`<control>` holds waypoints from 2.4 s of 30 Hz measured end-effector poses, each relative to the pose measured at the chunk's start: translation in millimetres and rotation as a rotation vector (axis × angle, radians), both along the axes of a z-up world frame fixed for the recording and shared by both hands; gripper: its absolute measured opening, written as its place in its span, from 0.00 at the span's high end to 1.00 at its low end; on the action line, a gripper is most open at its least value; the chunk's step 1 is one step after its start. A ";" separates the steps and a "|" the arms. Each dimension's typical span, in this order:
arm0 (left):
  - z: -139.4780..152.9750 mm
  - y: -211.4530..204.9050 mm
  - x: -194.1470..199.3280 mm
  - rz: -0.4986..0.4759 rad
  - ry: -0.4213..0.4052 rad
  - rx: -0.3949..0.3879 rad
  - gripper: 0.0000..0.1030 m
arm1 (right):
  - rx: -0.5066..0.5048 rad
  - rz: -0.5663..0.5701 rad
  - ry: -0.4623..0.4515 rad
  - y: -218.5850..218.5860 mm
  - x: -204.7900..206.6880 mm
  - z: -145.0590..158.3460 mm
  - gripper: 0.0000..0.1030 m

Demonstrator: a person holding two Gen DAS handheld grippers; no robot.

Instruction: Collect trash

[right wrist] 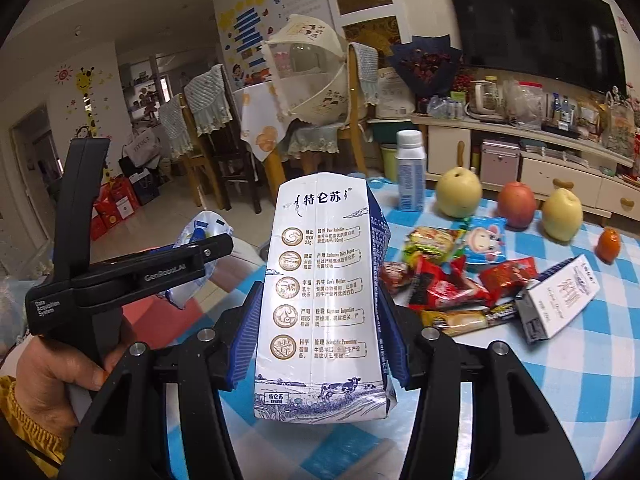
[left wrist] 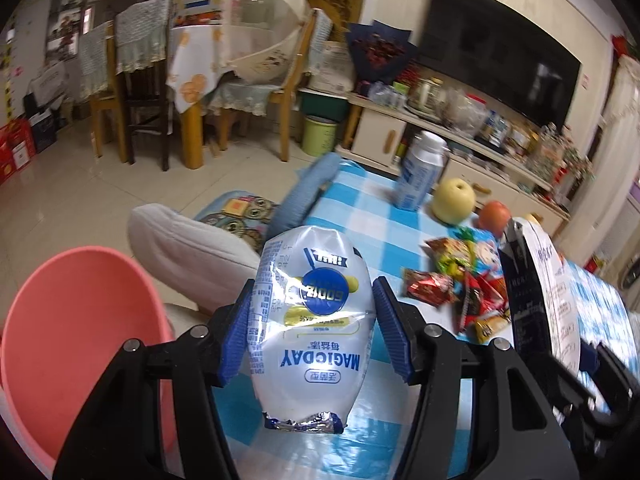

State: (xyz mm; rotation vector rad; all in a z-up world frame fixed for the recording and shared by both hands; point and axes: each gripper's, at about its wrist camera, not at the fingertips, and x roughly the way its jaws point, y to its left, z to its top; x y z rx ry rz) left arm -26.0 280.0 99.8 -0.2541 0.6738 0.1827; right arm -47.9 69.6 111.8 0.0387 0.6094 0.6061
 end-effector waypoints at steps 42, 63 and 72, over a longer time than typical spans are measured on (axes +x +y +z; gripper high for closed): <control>20.0 159.0 -67.9 0.471 -0.017 -0.103 0.14 | -0.005 0.181 0.106 145.6 -44.4 -23.4 0.14; 9.5 59.1 -21.9 0.138 -0.023 -0.005 0.14 | -0.030 0.081 0.057 55.1 -65.0 -15.9 0.13; -0.8 3.3 -2.2 -0.022 -0.008 0.087 0.14 | -0.022 0.033 0.009 5.2 -72.5 -4.8 0.13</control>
